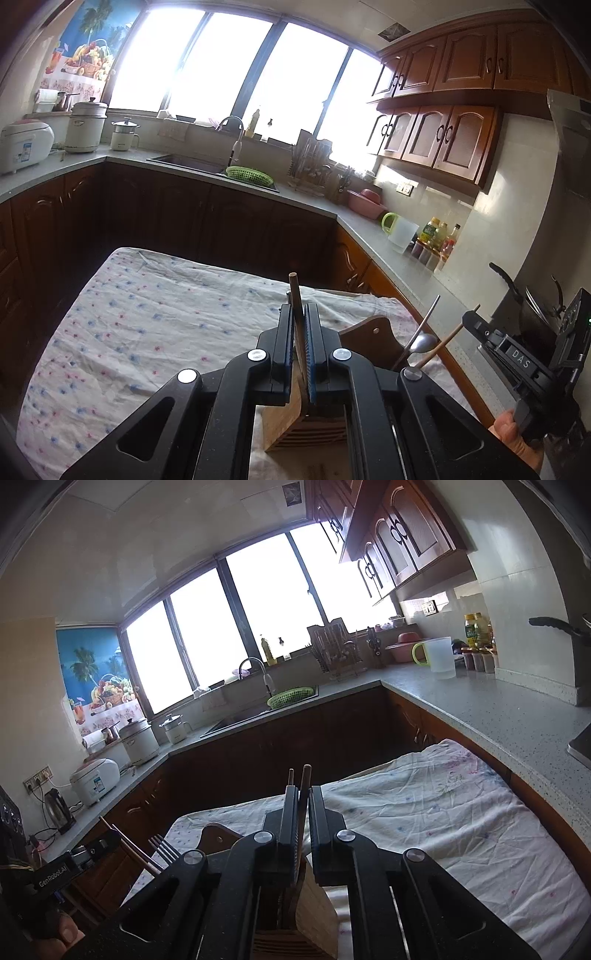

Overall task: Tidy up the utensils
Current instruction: 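Insert the bamboo chopsticks into the wooden holder with both grippers and release, then move both open grippers down toward the loose chopsticks on the cloth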

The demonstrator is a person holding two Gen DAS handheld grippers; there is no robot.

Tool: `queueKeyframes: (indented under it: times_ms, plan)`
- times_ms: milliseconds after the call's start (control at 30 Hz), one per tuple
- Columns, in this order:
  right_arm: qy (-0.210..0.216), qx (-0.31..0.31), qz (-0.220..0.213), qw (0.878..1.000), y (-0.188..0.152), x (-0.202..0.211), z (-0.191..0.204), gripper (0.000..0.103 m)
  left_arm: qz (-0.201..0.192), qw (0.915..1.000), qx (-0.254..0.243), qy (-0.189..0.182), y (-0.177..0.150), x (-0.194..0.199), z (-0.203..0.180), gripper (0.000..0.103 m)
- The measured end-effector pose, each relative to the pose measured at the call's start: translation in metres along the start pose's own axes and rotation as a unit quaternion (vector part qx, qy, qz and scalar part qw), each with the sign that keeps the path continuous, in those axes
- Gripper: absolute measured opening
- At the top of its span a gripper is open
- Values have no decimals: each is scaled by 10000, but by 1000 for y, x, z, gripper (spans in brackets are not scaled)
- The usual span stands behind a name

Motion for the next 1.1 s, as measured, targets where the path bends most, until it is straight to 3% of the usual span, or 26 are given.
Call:
queueKeyframes:
  times_ms: [133, 200, 267, 300, 333, 400, 467, 533, 767, 1100]
  plan:
    - [-16, 2, 25, 10000, 0, -1, 0, 6, 58, 10000, 24, 9, -1, -1, 4, 4]
    - [-7, -12, 59, 10000, 0, -1, 0, 11, 218, 9996, 146, -65, -3, -2, 6, 12]
    - [38, -73, 77, 9999, 1, 0, -1, 14, 189, 9995, 234, -110, -1, 2, 9, 33]
    - [72, -111, 56, 9999, 2, 2, -2, 27, 141, 9996, 236, -115, 0, 7, 9, 37]
    - [81, -145, 16, 9999, 3, 6, -2, 49, 82, 9996, 231, -126, 1, 12, 7, 44]
    - [102, -222, -156, 9996, 7, 17, -4, 79, 4, 9998, 191, -111, 1, 22, 6, 54]
    - [108, -261, -348, 9990, 12, 31, -5, 87, -81, 9998, 150, -38, -1, 32, 6, 75]
    - [110, -275, -461, 9985, 15, 44, -6, 94, -200, 9997, 97, 51, -7, 45, 7, 83]
    - [185, -260, -473, 9984, 2, 85, -9, 100, -64, 9999, 80, 128, -41, 78, 9, 86]
    - [-31, -322, -5, 9995, -52, 125, -28, 100, 369, 9989, 214, 211, -87, 109, 16, 86]
Point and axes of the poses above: each gripper's, at about its wrist camera, not at the fingertips, and x roughly against the way its jaws point, z to its left, y to its top, the point moved 6 cm from there along -x, roughly the way its jaws point, and after that the axes turned 5 degrees about x, right-handed, at the moved point
